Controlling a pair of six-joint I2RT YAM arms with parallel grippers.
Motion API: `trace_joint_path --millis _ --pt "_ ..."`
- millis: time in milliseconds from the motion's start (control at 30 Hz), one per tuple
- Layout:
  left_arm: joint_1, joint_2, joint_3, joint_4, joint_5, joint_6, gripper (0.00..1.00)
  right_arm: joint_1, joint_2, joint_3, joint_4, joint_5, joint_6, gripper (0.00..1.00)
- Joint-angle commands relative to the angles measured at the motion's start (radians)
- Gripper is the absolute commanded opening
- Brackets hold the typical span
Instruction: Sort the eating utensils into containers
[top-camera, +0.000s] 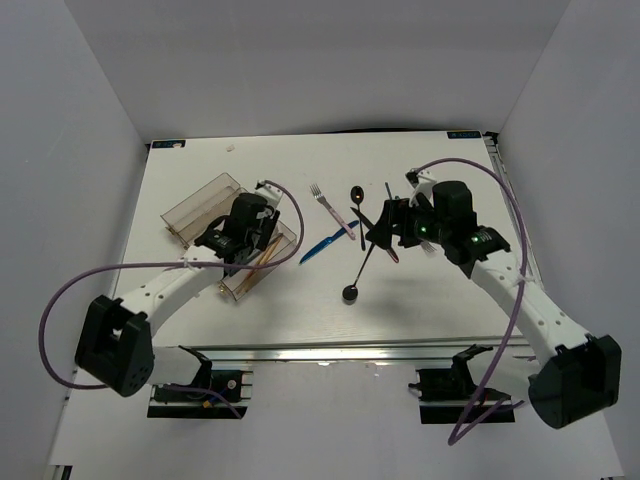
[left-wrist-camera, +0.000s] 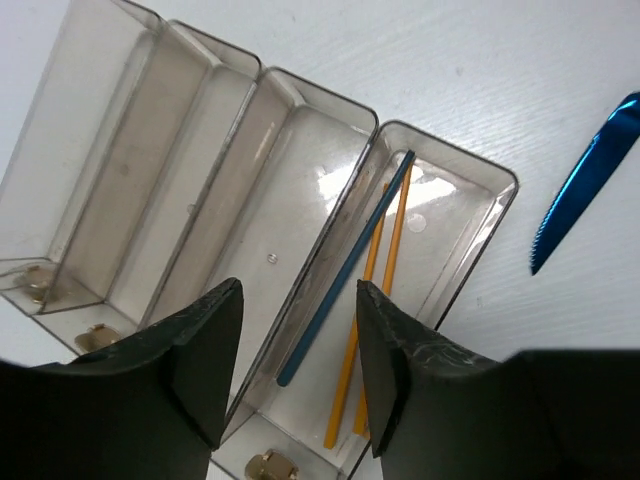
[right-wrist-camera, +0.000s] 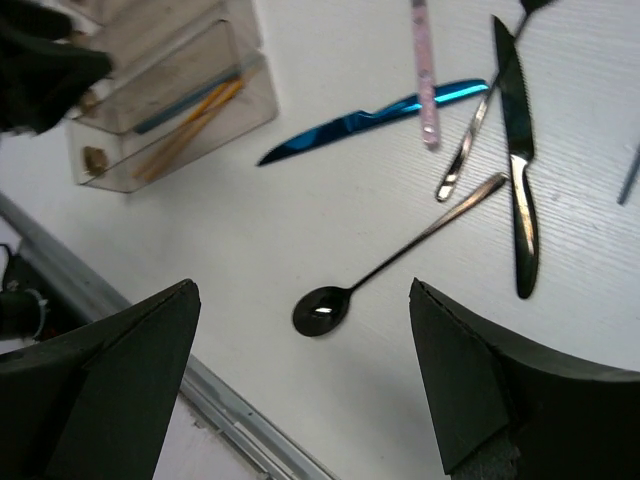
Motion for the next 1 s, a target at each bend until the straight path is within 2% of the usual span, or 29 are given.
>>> trace_joint_path --millis 0,67,100,167,233,267,367,467,567,700,800,967 --pt "-0.001 -0.132 0.001 -0.022 0.021 -0.042 0.60 -0.019 0.117 0.056 -0.030 0.094 -0.021 0.89" --pt "-0.001 -0.183 0.007 -0.051 -0.005 -0.089 0.67 -0.030 0.199 0.128 -0.071 0.198 -0.030 0.89" --pt "-0.001 -0.211 0.007 -0.065 -0.023 -0.106 0.98 -0.035 0.237 0.151 -0.102 0.235 -0.034 0.89" --pt "-0.001 -0.298 0.001 -0.093 -0.063 -0.184 0.98 -0.044 0.357 0.204 -0.123 0.310 -0.046 0.87" --pt "-0.001 -0.385 -0.026 -0.126 -0.158 -0.253 0.98 -0.058 0.463 0.279 -0.145 0.367 -0.063 0.81" --pt "-0.001 -0.415 -0.039 -0.139 -0.186 -0.269 0.98 -0.064 0.498 0.306 -0.152 0.375 -0.067 0.70" --pt "-0.001 -0.528 -0.100 -0.168 -0.247 -0.315 0.98 -0.082 0.625 0.417 -0.169 0.393 -0.089 0.50" --pt "-0.001 -0.637 -0.195 -0.140 -0.254 -0.364 0.98 -0.092 0.771 0.553 -0.221 0.422 -0.121 0.45" --pt "-0.001 -0.666 -0.197 -0.149 -0.215 -0.365 0.98 -0.104 0.880 0.648 -0.252 0.441 -0.135 0.41" --pt "-0.001 -0.638 -0.201 -0.133 -0.200 -0.364 0.98 -0.115 0.969 0.693 -0.228 0.447 -0.153 0.40" --pt "-0.001 -0.582 -0.191 -0.131 -0.154 -0.358 0.98 -0.121 1.030 0.759 -0.238 0.433 -0.176 0.35" --pt "-0.001 -0.565 -0.186 -0.131 -0.136 -0.355 0.98 -0.128 1.092 0.833 -0.255 0.429 -0.173 0.34"
